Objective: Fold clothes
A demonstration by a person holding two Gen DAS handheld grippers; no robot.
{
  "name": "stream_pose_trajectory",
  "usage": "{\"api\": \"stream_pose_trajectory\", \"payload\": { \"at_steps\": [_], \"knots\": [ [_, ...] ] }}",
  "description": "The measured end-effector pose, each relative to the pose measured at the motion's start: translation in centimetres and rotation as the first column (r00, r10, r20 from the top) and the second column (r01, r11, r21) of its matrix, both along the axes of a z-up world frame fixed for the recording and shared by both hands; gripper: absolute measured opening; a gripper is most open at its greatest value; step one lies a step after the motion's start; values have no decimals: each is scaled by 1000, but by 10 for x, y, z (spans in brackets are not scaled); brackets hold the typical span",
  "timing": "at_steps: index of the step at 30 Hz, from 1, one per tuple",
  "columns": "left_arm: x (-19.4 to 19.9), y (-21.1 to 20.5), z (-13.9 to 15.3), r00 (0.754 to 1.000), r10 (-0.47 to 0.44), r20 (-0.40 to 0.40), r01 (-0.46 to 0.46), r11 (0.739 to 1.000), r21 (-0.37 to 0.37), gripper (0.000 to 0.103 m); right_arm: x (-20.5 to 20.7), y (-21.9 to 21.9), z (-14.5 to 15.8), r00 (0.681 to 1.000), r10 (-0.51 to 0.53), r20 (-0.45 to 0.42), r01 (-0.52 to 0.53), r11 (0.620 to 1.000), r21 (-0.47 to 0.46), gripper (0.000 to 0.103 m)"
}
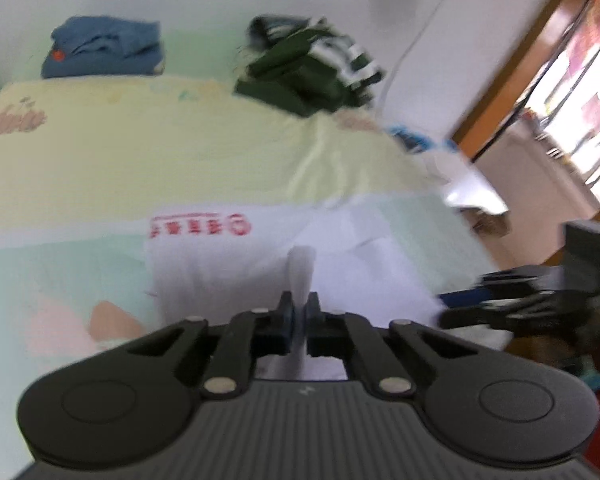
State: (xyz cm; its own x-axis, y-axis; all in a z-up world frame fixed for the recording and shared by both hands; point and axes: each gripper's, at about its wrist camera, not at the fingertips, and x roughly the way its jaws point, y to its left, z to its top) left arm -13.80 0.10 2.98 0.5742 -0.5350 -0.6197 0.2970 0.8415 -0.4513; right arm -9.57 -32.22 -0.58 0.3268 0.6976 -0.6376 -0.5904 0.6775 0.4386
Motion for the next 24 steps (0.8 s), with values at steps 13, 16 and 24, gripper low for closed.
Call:
{"api": "stream_pose_trajectory", "payload": {
  "at_steps": [13, 16, 24],
  "knots": [
    [-8, 26, -11, 999, 38, 27, -37, 998, -54, 0, 7, 5, 6, 999, 10, 39, -9, 1000, -20, 33],
    [-10, 5, -2, 998, -34, 54, 35, 999, -15, 0, 16, 6, 12, 999, -5, 53, 4, 1000, 12, 33],
    [-21, -28, -13, 982, -180, 57, 174, 980, 98, 0, 60, 66, 41, 992, 106, 64, -112, 989, 97, 33]
  ]
}}
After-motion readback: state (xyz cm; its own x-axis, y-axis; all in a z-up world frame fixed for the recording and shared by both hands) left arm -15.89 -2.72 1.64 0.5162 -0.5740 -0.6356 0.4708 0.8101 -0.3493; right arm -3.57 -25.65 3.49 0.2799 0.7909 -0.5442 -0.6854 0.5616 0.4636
